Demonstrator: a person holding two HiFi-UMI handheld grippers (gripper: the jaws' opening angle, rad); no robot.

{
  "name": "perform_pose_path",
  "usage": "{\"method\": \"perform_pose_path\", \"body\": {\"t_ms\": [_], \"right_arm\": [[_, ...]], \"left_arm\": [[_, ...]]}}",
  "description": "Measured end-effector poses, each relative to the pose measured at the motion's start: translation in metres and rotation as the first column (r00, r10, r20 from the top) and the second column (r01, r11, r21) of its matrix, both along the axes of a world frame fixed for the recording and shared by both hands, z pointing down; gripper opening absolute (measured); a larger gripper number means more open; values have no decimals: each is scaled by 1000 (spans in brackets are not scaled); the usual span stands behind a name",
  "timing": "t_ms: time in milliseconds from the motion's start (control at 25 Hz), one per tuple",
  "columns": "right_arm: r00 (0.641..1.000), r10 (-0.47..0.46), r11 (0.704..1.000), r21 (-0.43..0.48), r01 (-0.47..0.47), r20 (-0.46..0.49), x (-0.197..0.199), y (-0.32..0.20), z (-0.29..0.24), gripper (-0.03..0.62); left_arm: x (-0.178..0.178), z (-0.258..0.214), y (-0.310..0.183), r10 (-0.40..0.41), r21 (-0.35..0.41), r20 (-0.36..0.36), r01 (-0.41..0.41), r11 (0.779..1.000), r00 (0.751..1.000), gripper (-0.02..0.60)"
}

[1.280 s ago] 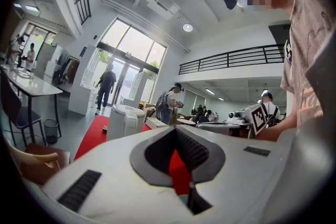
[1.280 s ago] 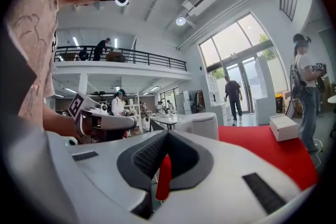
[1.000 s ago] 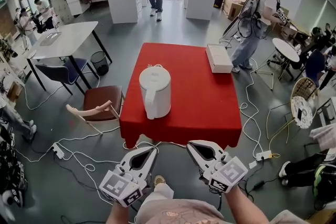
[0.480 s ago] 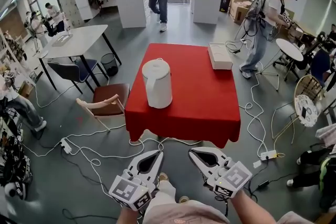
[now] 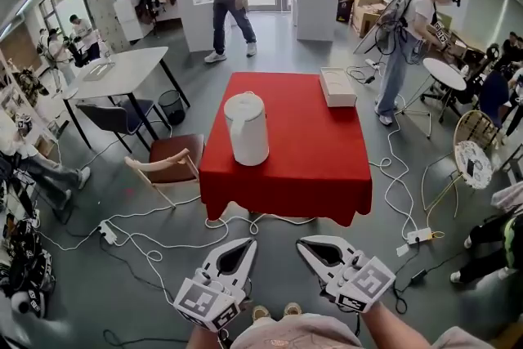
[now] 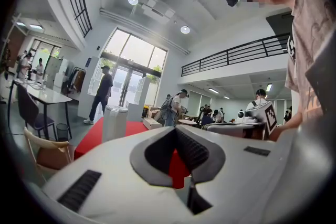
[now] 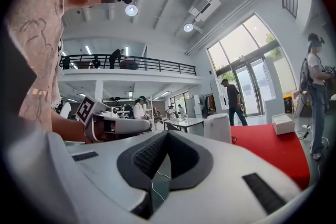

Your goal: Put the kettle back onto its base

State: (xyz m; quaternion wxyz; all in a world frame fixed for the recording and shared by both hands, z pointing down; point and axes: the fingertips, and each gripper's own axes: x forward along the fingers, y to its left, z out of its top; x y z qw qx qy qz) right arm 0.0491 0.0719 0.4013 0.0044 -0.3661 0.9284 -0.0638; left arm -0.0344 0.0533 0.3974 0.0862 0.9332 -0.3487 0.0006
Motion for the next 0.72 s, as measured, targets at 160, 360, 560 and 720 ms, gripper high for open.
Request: {"method": "perform_pose_path", "body": {"t_ms": [160, 360, 560, 720], "right_arm": [[1000, 26, 1000, 12, -26, 11, -9, 5, -3, 2], [998, 59, 998, 31, -59, 9, -20, 14, -7, 2], [996, 86, 993, 80, -86, 5, -32, 28, -17, 2], [996, 91, 993, 81, -91, 12, -38, 32, -20, 2]], "left_arm": [[-12, -2, 8, 16, 9, 4, -16, 1000, 1000, -2], [-24, -1, 19, 40, 11, 5, -40, 999, 999, -2], [-31, -8, 26, 47, 39, 3, -47, 998, 999, -2], [-30, -11, 30, 63, 51, 1, -63, 997, 998, -2]]}}
